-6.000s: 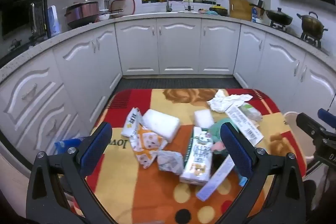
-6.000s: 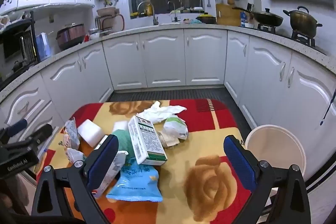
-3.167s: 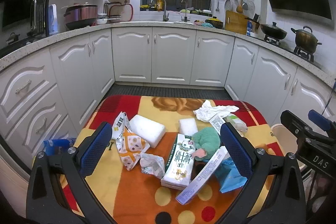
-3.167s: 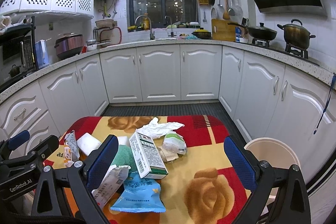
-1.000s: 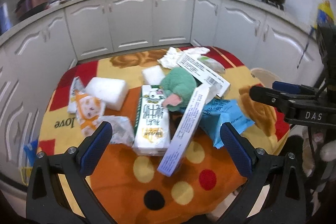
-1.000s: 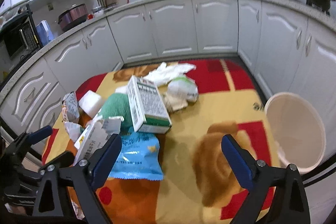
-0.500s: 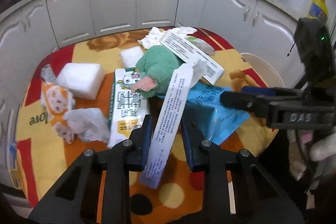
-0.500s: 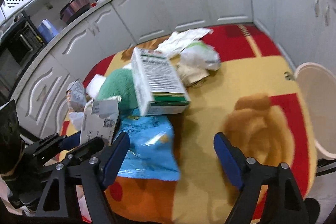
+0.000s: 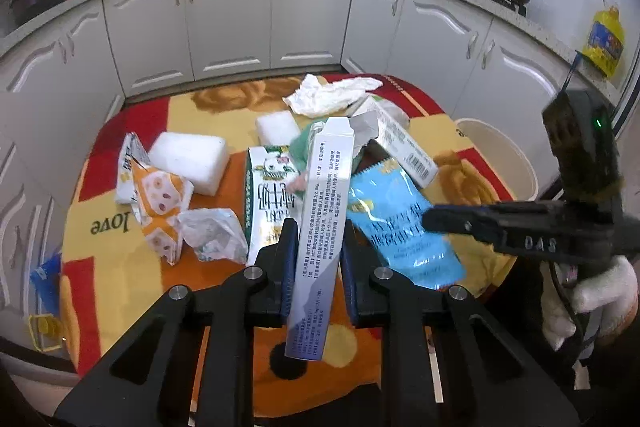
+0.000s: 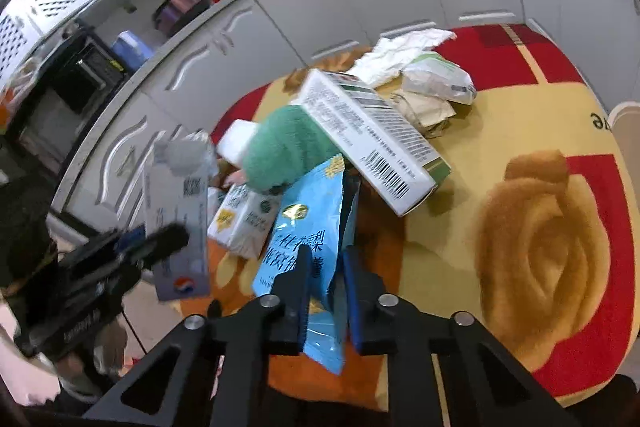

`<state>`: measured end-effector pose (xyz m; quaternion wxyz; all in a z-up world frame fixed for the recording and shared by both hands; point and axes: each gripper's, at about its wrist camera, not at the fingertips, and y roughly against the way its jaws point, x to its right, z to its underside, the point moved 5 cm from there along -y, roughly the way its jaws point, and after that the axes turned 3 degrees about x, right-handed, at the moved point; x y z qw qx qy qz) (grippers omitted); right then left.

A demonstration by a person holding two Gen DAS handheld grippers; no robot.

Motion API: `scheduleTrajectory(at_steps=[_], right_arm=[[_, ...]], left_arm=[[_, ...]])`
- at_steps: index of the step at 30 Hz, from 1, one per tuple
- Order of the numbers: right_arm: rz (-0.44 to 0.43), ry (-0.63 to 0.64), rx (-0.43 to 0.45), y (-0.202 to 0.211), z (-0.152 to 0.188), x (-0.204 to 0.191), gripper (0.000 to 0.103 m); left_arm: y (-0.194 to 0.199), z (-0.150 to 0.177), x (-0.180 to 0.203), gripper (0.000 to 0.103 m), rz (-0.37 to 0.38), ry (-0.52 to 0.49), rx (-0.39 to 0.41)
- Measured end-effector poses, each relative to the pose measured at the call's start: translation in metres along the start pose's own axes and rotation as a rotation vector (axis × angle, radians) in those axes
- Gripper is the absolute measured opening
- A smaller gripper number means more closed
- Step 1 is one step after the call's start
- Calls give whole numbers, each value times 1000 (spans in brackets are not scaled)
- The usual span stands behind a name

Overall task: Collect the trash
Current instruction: 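Carry the receipt strip and blue snack bag in both tools to the beige bin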

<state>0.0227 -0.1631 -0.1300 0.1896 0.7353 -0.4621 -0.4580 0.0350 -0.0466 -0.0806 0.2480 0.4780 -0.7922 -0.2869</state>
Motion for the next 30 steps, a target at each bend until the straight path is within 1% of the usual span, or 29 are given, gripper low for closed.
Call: scheduleTrajectory(at_steps=[2,5,9,12,13,15,16,19,21,23,24,26,27,28,30], right_arm=[[6,18,4,3,3,-4,9],[1,34,17,9,7,-9,6],[5,60,30,19,9,-11,6],[11,35,32,18,8,-4,6],[14,13,23,16,10,2,11],[39,-10,6,13,12,8,28],[42,-24,2,11,14,12,40],[13,-66,-22,2,16,14,43],[22,-62,-43,-8,18,13,47],[6,-72,-49,-16,21,12,48],[-10,-73,-46,-19,22,11,48],[-17,-53,-34,-19,22,10,28],[-11,-43,-29,-18,22,10,24],[-9,-38,-18,-15,21,11,14],[-20,-39,7,-6,19,12,10]], left_arm=[[0,0,0,18,-7,2,1],[2,1,1,18,-8,6,0],[3,1,3,18,-9,9,2],[2,2,3,18,-7,16,1],[1,2,3,18,-6,16,-1],[-1,4,2,18,-4,18,-6],[-1,4,2,18,-4,18,-7],[-2,3,1,18,2,28,-8],[-2,3,2,18,4,27,-6],[-4,3,3,18,4,22,-8],[-5,4,3,18,5,23,-13],[-8,6,3,18,8,27,-24],[-9,6,4,18,9,29,-27],[-11,7,4,18,14,32,-30],[-11,8,6,18,27,35,-24]])
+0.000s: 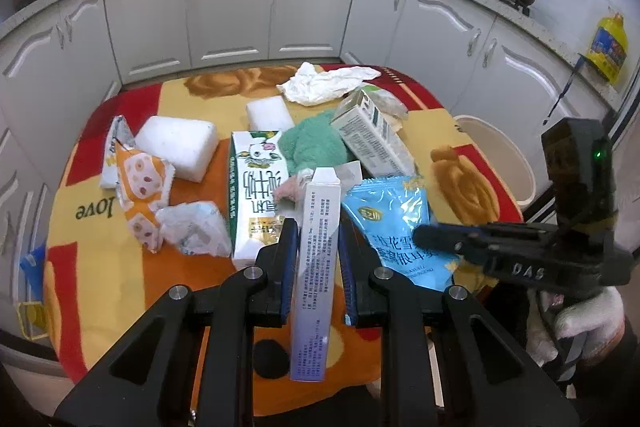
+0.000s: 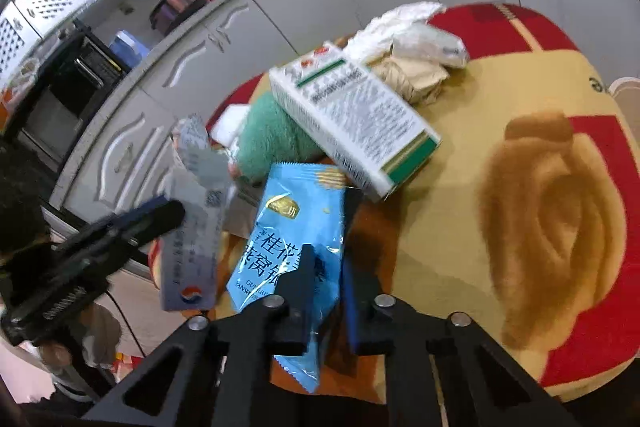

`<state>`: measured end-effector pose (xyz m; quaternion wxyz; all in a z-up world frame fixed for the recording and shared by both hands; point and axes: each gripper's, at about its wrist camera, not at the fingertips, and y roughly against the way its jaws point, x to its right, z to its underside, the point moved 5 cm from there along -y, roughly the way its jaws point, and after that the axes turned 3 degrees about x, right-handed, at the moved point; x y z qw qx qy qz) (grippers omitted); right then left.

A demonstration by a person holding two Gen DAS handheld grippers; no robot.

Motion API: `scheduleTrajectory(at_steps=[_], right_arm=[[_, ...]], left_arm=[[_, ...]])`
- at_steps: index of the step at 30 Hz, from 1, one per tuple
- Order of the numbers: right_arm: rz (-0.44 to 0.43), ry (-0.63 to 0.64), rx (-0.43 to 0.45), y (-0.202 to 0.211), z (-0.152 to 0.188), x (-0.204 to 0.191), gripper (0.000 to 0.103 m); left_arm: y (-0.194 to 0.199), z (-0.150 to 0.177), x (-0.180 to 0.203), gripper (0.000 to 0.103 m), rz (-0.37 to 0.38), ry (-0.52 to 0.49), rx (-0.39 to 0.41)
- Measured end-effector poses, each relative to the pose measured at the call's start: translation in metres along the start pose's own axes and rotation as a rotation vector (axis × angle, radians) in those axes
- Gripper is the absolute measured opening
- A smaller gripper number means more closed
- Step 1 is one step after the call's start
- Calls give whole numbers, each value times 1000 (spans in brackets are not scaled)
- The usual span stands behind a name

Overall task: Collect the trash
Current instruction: 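Carry the receipt strip and blue snack bag in both tools to the beige bin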

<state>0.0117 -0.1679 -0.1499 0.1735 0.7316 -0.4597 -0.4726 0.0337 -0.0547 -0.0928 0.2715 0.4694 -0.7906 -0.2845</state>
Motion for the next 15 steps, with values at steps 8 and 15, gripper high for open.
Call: scheduleTrajectory(at_steps=[8,15], right_arm=[[1,98,69,33,-8,-19,5],[32,75,167,74,-24,-3,5]], left_arm=[[7,-7,8,17,31,6,4],[17,-31,35,17,90,-21,47]])
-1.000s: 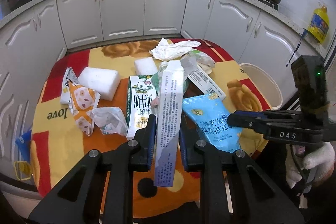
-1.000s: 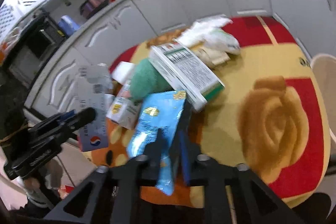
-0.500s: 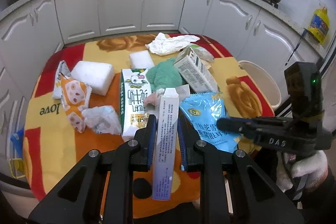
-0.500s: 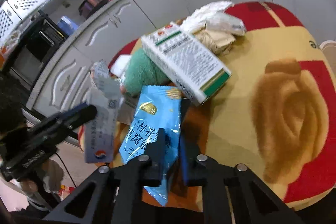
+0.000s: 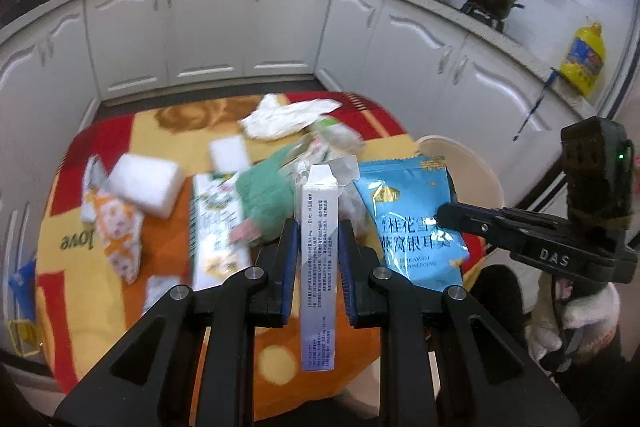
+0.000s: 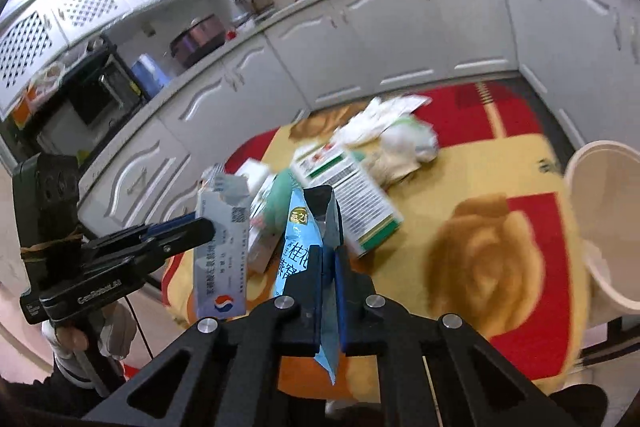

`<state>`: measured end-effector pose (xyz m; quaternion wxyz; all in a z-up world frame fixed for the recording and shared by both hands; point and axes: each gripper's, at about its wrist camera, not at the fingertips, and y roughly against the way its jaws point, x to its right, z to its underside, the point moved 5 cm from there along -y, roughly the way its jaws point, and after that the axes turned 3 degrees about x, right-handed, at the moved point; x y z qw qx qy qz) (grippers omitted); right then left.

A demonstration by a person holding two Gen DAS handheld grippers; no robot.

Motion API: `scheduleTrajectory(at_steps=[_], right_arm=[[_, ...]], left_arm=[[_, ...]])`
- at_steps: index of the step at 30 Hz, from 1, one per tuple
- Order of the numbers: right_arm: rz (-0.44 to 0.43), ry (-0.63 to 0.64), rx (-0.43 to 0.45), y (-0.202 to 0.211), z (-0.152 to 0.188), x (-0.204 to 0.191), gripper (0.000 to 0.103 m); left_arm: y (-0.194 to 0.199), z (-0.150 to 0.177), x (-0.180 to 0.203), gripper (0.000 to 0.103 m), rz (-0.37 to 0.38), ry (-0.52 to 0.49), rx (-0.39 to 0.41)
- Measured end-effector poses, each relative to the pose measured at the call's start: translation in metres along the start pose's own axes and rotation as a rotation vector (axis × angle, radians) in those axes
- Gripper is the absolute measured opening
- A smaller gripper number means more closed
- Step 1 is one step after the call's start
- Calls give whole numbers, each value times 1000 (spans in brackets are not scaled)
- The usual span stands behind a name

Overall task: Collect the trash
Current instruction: 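Carry the receipt strip and blue snack bag in both tools to the beige bin, then open the left tool over the bin while the right tool releases the blue bag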

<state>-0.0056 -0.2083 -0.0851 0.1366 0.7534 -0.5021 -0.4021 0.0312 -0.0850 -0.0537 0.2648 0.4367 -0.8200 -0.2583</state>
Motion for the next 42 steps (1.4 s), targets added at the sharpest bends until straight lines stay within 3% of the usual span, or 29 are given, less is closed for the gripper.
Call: scheduleTrajectory(at_steps=[8,17,22,27,35,39,42], right_arm=[[117,-69,115,52,-27,58,5],[313,-124,195,97,-53,136,5],[461,-131,199,102,-61,181,5],[531,-186,173,95,-57,226,5],[578,-289,134,81,-38,273,6],[575,-309,120,78,-30,274,21],[563,-303,113,75,-28,271,22]], left_arm=[[-25,-35,67,17,99,-93,10],[-99,-73,147,17,222,-142,-39],[-150,-84,189,17,270,-141,-93],[-194,-84,216,17,290,-122,-128],[-238,-79,234,18,275,-106,-138],[-237,-73,231,31,263,-135,-140],[-230,-71,228,32,249,-149,-130]])
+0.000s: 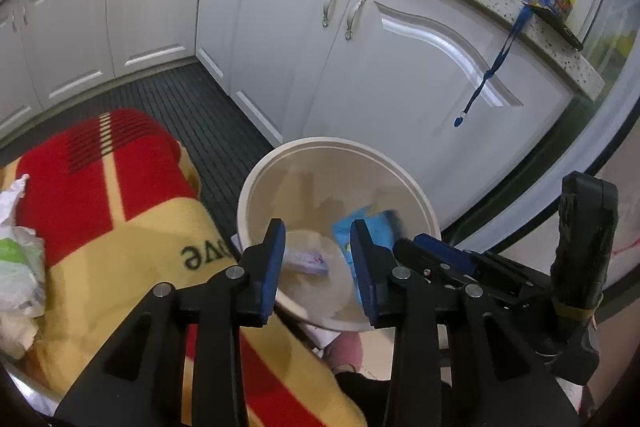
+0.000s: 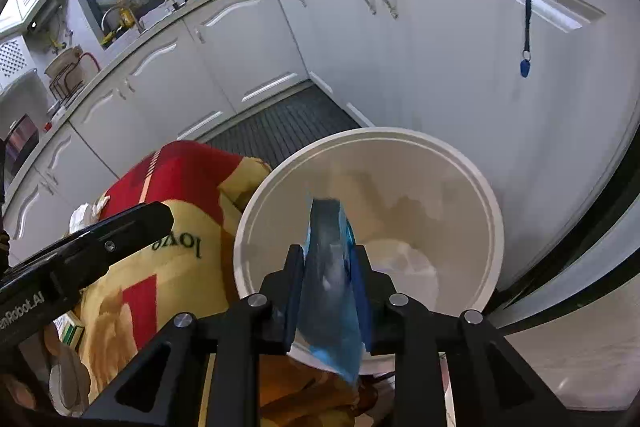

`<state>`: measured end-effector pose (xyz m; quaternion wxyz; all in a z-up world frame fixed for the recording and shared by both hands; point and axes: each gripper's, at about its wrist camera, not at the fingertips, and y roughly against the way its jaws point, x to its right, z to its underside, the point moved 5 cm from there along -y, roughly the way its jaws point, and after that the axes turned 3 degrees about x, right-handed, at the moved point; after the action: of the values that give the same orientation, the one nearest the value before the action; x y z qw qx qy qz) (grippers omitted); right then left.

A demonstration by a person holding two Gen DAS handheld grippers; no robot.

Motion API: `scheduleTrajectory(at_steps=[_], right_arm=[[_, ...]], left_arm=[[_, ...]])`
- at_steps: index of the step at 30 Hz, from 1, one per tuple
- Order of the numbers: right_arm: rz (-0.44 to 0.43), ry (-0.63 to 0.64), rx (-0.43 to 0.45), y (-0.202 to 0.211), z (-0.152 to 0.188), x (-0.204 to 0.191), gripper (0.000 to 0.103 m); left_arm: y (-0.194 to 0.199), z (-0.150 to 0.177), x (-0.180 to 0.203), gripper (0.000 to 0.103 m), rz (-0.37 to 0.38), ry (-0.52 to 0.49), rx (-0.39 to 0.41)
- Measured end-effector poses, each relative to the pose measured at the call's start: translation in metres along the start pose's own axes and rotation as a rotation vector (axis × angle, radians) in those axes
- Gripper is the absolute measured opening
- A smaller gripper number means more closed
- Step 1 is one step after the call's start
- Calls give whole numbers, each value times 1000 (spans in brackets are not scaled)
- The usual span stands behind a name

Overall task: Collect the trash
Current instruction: 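Open the left tool over the bin while the right tool releases the blue bag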

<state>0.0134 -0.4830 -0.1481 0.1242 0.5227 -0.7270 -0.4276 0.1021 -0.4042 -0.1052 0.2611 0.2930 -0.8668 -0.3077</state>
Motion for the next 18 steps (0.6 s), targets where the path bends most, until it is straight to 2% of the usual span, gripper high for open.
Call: scheduleTrajectory(at_steps=[4,7,15,18], right_arm=[[-11,17,1,1,3,-9,24],[-19,26,12,8,6,-15,31],[-58,51,28,22,9,-42,33],[-86,80,31,27,13,-59,39]], left_arm=[[16,5,-5,32,-30,-9,25],[27,7,-11,32,-51,-3,40],[65,20,-29,32,-144,-4,82],[80,28,-40,32,-177,9,89]])
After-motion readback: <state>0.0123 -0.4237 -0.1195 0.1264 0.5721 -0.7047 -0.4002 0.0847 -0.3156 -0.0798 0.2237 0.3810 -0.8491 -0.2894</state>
